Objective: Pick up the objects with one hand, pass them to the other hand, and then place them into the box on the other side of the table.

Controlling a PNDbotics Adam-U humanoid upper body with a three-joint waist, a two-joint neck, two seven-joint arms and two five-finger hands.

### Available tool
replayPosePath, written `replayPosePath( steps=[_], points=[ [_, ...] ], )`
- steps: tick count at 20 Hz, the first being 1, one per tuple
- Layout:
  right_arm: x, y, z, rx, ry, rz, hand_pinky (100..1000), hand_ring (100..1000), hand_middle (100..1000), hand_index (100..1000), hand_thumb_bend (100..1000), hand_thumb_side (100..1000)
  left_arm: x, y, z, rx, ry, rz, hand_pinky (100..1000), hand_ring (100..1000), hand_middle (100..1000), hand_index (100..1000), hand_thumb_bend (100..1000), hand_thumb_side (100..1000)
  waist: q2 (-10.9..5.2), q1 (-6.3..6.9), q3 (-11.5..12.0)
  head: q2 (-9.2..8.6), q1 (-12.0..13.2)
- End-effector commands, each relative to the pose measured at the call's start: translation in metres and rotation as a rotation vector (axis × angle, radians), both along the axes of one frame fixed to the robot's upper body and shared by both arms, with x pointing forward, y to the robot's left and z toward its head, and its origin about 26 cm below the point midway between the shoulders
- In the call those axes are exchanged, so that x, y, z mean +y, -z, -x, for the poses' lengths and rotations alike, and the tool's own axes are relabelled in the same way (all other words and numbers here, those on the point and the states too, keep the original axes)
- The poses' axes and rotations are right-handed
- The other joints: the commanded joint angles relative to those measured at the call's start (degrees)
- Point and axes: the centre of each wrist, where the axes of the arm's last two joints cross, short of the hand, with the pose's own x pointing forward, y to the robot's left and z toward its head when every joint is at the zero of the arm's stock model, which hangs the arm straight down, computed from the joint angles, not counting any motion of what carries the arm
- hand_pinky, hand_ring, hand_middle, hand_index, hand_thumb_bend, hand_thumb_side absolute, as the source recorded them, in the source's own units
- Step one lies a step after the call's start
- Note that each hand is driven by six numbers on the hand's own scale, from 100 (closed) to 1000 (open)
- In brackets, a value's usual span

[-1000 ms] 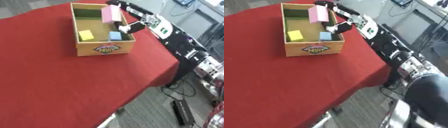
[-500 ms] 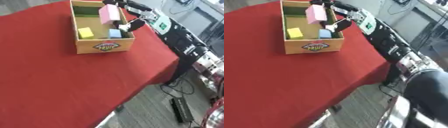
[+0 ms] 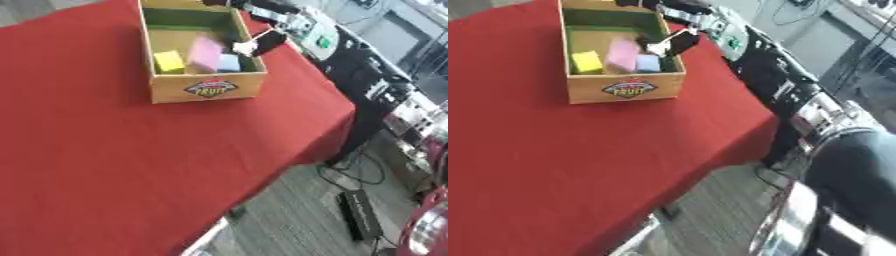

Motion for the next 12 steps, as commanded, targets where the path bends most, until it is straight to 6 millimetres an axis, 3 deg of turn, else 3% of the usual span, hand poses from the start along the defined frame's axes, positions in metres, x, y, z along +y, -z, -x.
replayPosePath(
  steps=[1,2,4,5,9,11,12],
  points=[
    [0.0020,-0.0184,-0.0010,-0.009,-0.039,0.129,1000,1000,1000,1000,100,345,0.0063,-0.0092,0.0025,-0.038,-0.016,-0.028,762,673,615,837,802,588,-1.25,-0.13,0.0,0.45,-0.5],
    [0.0049,-0.0183,-0.0021,-0.011,-0.058,0.142,1000,1000,1000,1000,100,614,0.0065,-0.0096,0.0023,-0.041,-0.017,-0.027,762,672,614,837,801,587,-1.22,-0.16,0.0,0.53,-0.6],
    [0.0082,-0.0172,-0.0031,-0.013,-0.077,0.147,1000,1000,1000,1000,100,730,0.0063,-0.0101,0.0022,-0.044,-0.016,-0.026,762,672,614,836,802,588,-1.17,-0.17,0.1,0.66,-0.7],
    [0.0086,-0.0163,-0.0031,-0.013,-0.081,0.143,1000,1000,1000,1000,100,733,0.0063,-0.0101,0.0022,-0.045,-0.016,-0.026,762,672,614,836,802,588,-1.16,-0.16,0.1,0.69,-0.7],
    [0.0087,-0.0145,-0.0019,-0.012,-0.089,0.118,1000,1000,1000,1000,100,678,0.0070,-0.0096,0.0023,-0.045,-0.019,-0.026,763,672,614,836,804,590,-1.18,-0.13,0.1,0.69,-0.7],
    [0.0080,-0.0151,-0.0010,-0.009,-0.090,0.108,1000,1000,1000,1000,100,490,0.0071,-0.0095,0.0023,-0.046,-0.020,-0.024,763,671,614,836,804,589,-1.21,-0.09,0.0,0.64,-0.7],
    [0.0071,-0.0152,-0.0005,-0.006,-0.089,0.104,1000,1000,1000,1000,100,286,0.0073,-0.0095,0.0023,-0.047,-0.021,-0.024,763,671,614,837,804,589,-1.23,-0.08,0.0,0.71,-0.6]
  ],
)
